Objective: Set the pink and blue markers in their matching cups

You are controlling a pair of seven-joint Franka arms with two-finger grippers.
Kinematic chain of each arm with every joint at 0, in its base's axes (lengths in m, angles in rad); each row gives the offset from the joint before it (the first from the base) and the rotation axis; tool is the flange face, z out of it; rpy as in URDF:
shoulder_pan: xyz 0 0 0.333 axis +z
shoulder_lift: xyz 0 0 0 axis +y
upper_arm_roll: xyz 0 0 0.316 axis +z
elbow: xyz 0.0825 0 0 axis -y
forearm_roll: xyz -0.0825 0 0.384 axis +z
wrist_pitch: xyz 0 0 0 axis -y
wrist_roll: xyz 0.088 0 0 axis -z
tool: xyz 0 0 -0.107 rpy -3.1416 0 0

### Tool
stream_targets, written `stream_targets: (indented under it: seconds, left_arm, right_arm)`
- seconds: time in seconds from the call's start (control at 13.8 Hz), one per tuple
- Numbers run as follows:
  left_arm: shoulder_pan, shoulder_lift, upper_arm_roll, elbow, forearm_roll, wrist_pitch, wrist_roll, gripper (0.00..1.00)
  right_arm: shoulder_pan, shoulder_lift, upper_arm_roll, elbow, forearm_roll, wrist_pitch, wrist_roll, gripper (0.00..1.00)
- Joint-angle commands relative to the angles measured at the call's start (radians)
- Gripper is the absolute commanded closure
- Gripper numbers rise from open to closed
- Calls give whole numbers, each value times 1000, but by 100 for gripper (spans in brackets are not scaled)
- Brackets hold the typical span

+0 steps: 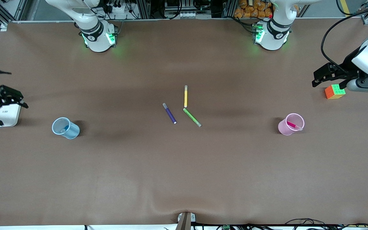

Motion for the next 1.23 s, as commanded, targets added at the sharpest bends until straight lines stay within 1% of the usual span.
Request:
stream_targets:
  seconds: [0.0,0.15,0.36,0.65,0.8,1.16]
  left_arm:
    - [4,4,-9,31,-5,-30,-7,0]
    - [4,0,-13,38,-5,-55,-32,0]
    - [4,5,-12,55,-5,-55,-18,0]
    - [4,11,-9,64,9,-55,-19,0]
    - [-1,14,-13,78,45,-55,-19,0]
    - [-4,20,-13,78,44,-62,-27,0]
  right_arm:
    - [4,-121,-4,-121,-29,9,262,0]
    - [5,-161,5,-157,-29,-17,464,0]
    - [-8,-186,6,-166,-22,-103,644,0]
    - [-27,-224,1,-174,-26,-130,657,0]
    - [-28,-229,-1,-174,-31,-147,652,0]
    - [-27,-232,1,-169,-32,-164,655,0]
